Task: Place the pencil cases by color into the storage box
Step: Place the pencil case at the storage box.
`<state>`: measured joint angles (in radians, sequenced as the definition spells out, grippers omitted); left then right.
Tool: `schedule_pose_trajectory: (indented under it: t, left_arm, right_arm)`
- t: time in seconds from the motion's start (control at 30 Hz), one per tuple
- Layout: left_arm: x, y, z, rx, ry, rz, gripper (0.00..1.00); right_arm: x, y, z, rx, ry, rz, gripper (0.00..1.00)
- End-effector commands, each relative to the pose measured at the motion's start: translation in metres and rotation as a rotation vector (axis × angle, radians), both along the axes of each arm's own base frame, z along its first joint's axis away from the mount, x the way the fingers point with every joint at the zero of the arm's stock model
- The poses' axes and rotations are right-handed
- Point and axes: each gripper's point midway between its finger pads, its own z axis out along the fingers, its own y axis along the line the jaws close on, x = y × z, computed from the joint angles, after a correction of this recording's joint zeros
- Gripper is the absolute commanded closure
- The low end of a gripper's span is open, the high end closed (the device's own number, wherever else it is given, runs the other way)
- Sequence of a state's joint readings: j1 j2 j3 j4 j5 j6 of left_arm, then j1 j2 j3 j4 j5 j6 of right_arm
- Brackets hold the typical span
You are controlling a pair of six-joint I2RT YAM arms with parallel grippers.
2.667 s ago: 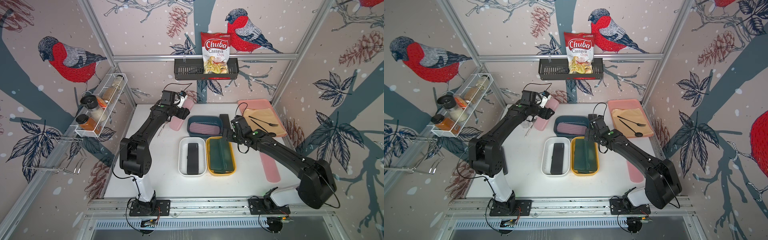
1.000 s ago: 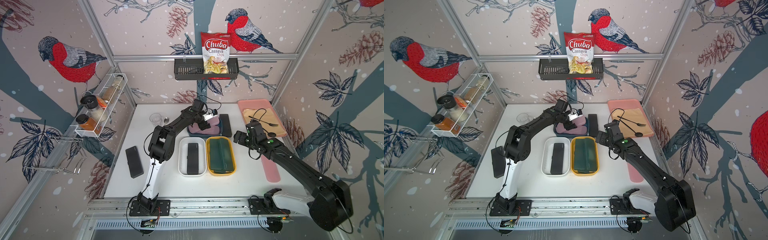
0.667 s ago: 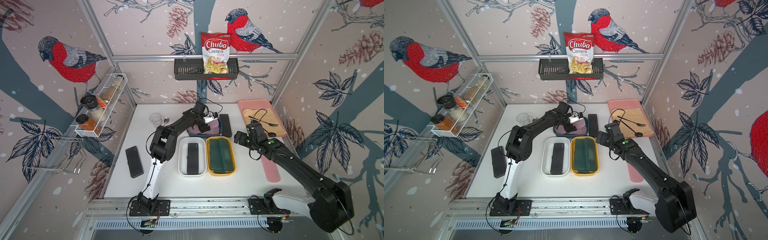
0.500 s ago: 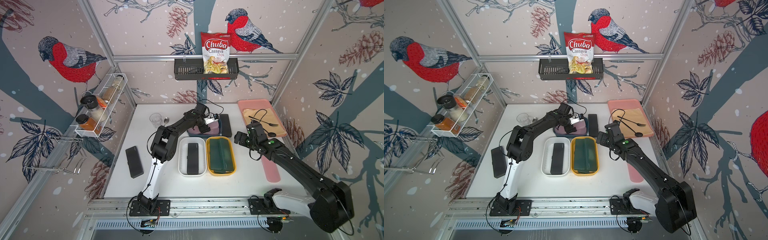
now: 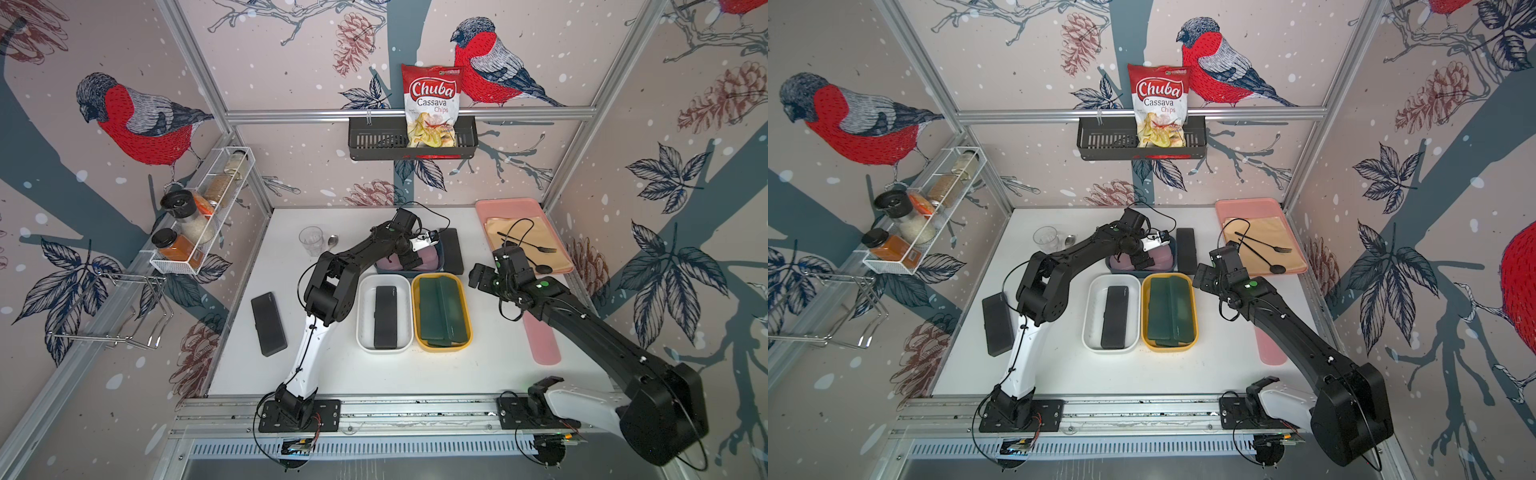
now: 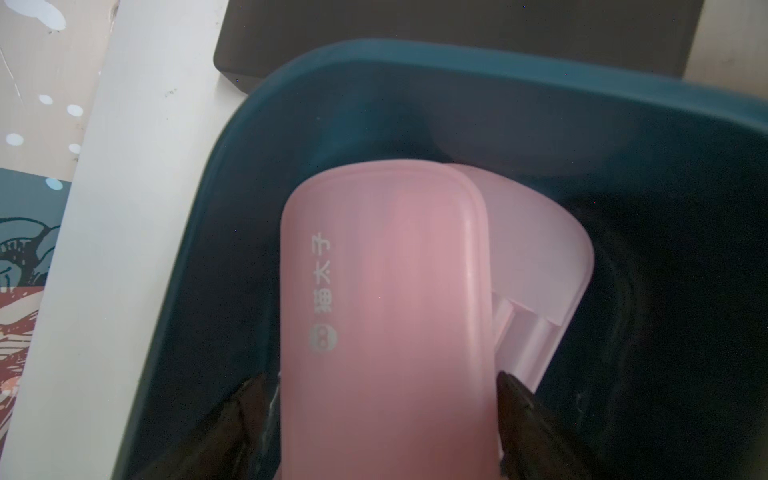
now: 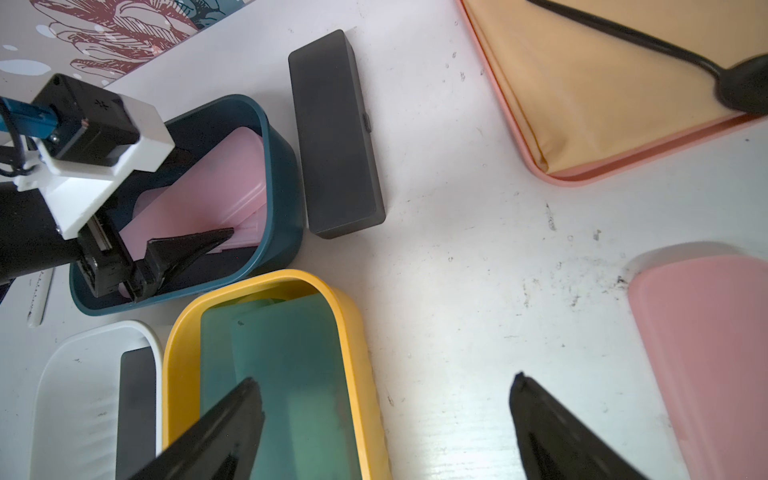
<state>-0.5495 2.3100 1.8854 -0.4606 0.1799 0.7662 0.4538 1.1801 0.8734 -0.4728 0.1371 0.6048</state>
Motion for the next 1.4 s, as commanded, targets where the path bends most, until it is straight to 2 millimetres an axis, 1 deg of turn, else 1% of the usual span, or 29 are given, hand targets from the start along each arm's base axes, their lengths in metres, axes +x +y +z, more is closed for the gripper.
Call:
schedule_pose_trajectory:
  t: [0.0, 0.1, 0.27, 0.43, 0.6, 0.77, 0.83, 0.97, 1.07, 1.23, 1.37]
  left_arm:
    - [-0.002, 0.0, -0.001, 0.013, -0.001, -0.004, 0.1]
    - [-0.001, -0.001, 0.002, 0.012, -0.008, -0.006, 0.1]
    - [0.002, -0.004, 0.018, -0.007, -0.03, -0.006, 0.09]
    - [0.001, -0.007, 0.042, -0.039, -0.047, -0.013, 0.08]
    - [-0.003, -0.006, 0.058, -0.05, -0.054, -0.013, 0.08]
    - [-0.002, -0.004, 0.074, -0.068, -0.074, 0.008, 0.08]
    - [-0.001, -0.005, 0.084, -0.086, -0.085, 0.021, 0.08]
    - [0.003, -0.007, 0.107, -0.133, -0.112, 0.057, 0.08]
    - [0.006, -0.006, 0.128, -0.17, -0.137, 0.089, 0.08]
    - [0.009, 0.003, 0.161, -0.237, -0.164, 0.159, 0.08]
    - [0.009, 0.014, 0.183, -0.304, -0.15, 0.229, 0.07]
  right_arm:
    - [0.001, -0.001, 0.004, -0.001, -0.008, -0.002, 0.04]
    - [0.001, -0.002, 0.004, 0.0, -0.007, -0.003, 0.04]
    - [0.003, -0.005, 0.003, -0.008, -0.004, -0.01, 0.04]
    - [0.006, -0.023, 0.0, -0.035, 0.01, -0.041, 0.04]
    - [0.01, -0.04, -0.004, -0.062, 0.022, -0.064, 0.03]
    - [0.024, -0.042, -0.008, -0.068, 0.025, -0.025, 0.03]
    - [0.032, -0.039, -0.015, -0.066, 0.054, 0.005, 0.03]
    - [0.052, -0.031, -0.018, -0.081, 0.072, 0.057, 0.03]
    - [0.071, -0.026, -0.019, -0.094, 0.07, 0.079, 0.03]
    - [0.107, -0.011, -0.018, -0.089, 0.066, 0.116, 0.02]
    - [0.136, 0.004, -0.023, -0.085, 0.069, 0.143, 0.03]
